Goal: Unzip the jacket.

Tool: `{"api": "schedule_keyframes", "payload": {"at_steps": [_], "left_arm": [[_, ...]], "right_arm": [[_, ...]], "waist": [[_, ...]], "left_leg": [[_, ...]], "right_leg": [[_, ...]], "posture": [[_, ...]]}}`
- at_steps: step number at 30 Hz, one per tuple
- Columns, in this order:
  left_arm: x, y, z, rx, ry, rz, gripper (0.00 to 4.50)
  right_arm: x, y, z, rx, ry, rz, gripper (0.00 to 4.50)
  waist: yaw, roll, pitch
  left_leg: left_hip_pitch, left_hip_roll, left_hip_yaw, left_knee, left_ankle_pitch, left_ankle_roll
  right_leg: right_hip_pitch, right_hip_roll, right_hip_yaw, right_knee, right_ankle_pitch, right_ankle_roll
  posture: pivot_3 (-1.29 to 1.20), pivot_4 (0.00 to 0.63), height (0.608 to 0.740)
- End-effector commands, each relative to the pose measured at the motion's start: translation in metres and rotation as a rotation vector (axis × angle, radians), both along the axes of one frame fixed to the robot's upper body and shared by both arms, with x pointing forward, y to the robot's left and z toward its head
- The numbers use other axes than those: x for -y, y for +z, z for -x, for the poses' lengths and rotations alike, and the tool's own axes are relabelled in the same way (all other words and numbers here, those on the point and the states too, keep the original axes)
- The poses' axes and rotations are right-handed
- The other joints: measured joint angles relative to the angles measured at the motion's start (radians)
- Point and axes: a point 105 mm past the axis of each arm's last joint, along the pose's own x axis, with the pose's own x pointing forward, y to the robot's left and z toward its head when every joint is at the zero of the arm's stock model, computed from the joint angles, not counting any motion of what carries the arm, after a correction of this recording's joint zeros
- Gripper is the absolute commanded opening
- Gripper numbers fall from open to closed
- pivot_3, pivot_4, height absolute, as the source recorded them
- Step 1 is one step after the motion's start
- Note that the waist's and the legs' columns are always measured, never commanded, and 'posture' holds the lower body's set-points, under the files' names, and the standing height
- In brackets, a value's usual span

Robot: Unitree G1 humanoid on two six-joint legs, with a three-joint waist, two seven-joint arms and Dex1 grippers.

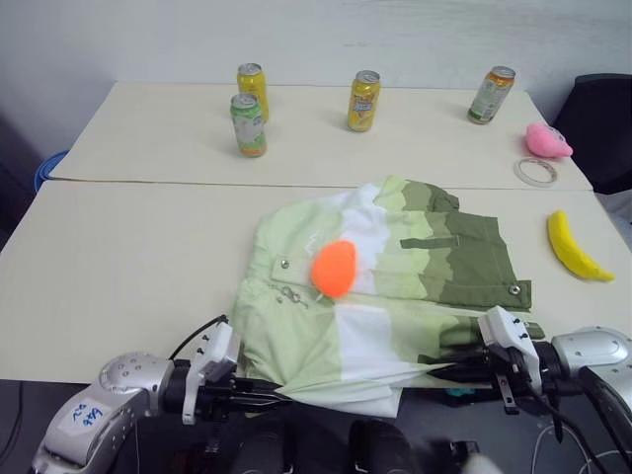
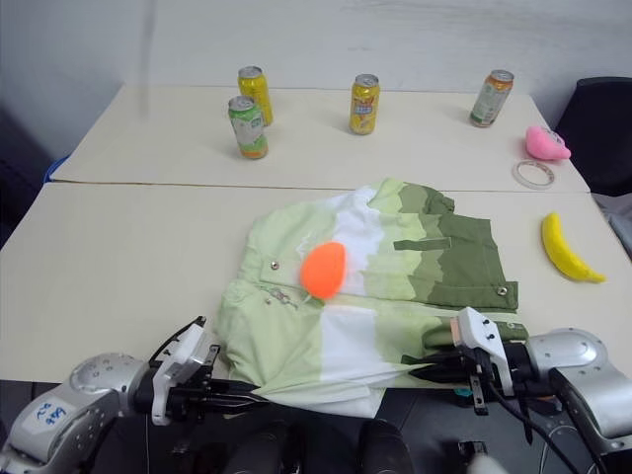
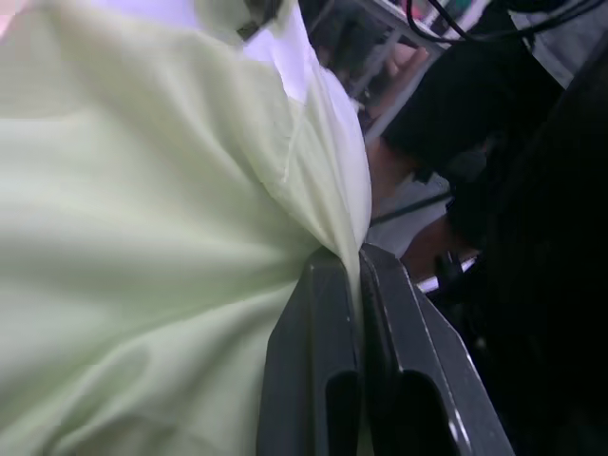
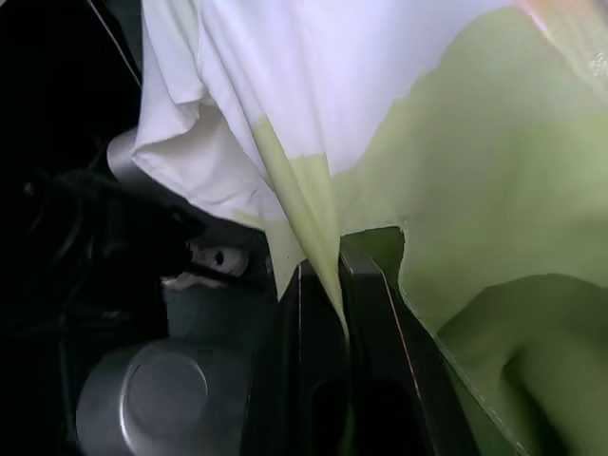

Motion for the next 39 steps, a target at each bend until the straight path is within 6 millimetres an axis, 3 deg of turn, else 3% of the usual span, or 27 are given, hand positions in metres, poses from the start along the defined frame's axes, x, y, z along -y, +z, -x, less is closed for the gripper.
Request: {"api": "schedule_keyframes", "payload": {"at_steps": [1,4,8,12,13,15,18,21,25,29,31,35,39], "left_arm": [[-0.006,0.000,0.000,-0.050,0.077,-0.046,0.25],[-0.011,-0.003,0.003,-0.071,0.081,-0.079,1.04],[-0.039,0.017,-0.008,-0.107,0.147,-0.063,2.19],[-0.062,0.040,-0.010,-0.127,0.138,-0.058,3.43],[-0.067,0.045,-0.018,-0.076,0.146,-0.068,3.79],[-0.067,0.059,-0.042,0.072,0.159,-0.061,4.42],[-0.057,0.076,-0.080,0.323,0.170,-0.034,4.47],[-0.046,0.068,-0.101,0.398,0.109,-0.088,4.47],[-0.039,0.056,-0.129,0.460,0.057,-0.173,4.47],[-0.031,0.046,-0.142,0.489,-0.013,-0.205,4.47],[-0.025,0.041,-0.143,0.481,-0.032,-0.192,4.47],[-0.020,0.034,-0.146,0.485,-0.022,-0.167,4.50],[-0.024,0.026,-0.146,0.467,0.022,-0.157,4.50]], "right_arm": [[0.025,0.013,-0.003,-0.008,-0.115,0.001,0.64],[0.027,0.016,0.011,-0.068,-0.089,-0.006,1.66],[0.030,0.057,0.023,-0.208,-0.194,-0.196,2.92],[0.022,0.097,-0.002,-0.083,-0.241,-0.351,4.24],[0.015,0.101,-0.012,-0.049,-0.235,-0.357,4.50],[0.000,0.099,-0.035,0.043,-0.232,-0.319,4.50],[-0.028,0.089,-0.074,0.129,-0.254,-0.271,4.50],[-0.059,0.072,-0.109,0.159,-0.262,-0.175,4.50],[-0.101,0.071,-0.138,0.168,-0.215,-0.202,4.50],[-0.129,0.066,-0.144,0.061,-0.144,-0.219,4.50],[-0.136,0.058,-0.136,0.009,-0.065,-0.204,4.50],[-0.146,0.064,-0.110,-0.111,0.076,-0.288,3.59],[-0.149,0.068,-0.103,-0.139,0.096,-0.336,2.14]], "waist": [[0.008,0.000,0.000],[0.013,0.001,0.000],[0.019,0.003,0.001],[0.008,0.004,0.001],[0.005,0.005,0.002],[0.004,0.008,0.003],[0.006,0.008,0.002],[0.000,0.008,0.002],[-0.005,0.007,0.003],[-0.004,0.007,0.003],[-0.001,0.007,0.003],[-0.001,0.006,0.003],[-0.003,0.006,0.003]], "left_leg": [[0.000,0.000,0.000,0.000,0.000,0.000],[0.000,-0.001,-0.001,-0.001,0.000,0.000],[-0.001,-0.001,-0.001,0.000,0.000,0.000],[-0.001,0.000,-0.003,0.000,-0.001,0.000],[-0.001,0.000,-0.003,0.000,-0.001,0.000],[-0.001,0.000,-0.003,-0.001,-0.001,-0.002],[-0.003,-0.001,-0.003,-0.002,-0.002,-0.006],[-0.008,-0.004,0.003,-0.002,0.003,-0.003],[-0.011,-0.004,0.009,-0.003,0.003,-0.002],[-0.022,-0.001,0.009,0.004,0.003,-0.002],[-0.022,-0.001,0.008,0.006,0.003,-0.001],[-0.023,-0.001,0.008,0.013,0.003,0.000],[-0.023,0.000,0.008,0.014,0.003,0.000]], "right_leg": [[0.000,0.000,-0.001,0.000,0.000,0.000],[0.000,0.000,-0.002,0.000,0.000,0.000],[0.000,0.000,-0.002,-0.001,0.000,-0.001],[0.000,-0.001,-0.003,-0.001,-0.001,-0.001],[0.000,-0.001,-0.003,-0.002,-0.001,-0.002],[-0.001,-0.001,-0.003,-0.002,-0.001,-0.002],[-0.004,-0.001,-0.004,0.000,-0.001,-0.002],[-0.012,0.001,-0.004,0.010,-0.001,-0.001],[-0.019,0.009,-0.009,0.013,-0.001,-0.001],[-0.030,0.012,-0.009,0.018,-0.001,-0.001],[-0.029,0.012,-0.009,0.020,-0.001,-0.001],[-0.029,0.011,-0.008,0.023,0.000,-0.001],[-0.029,0.011,-0.008,0.026,0.000,-0.001]], "posture": [[0.00,0.150,0.740],[0.00,0.150,0.740],[0.00,0.150,0.740],[0.00,0.150,0.740],[0.00,0.150,0.740],[0.00,0.150,0.740],[0.00,0.150,0.740],[0.00,0.150,0.740],[0.00,0.150,0.740],[0.00,0.150,0.740],[0.00,0.150,0.740],[0.00,0.150,0.740],[0.00,0.150,0.740]]}}
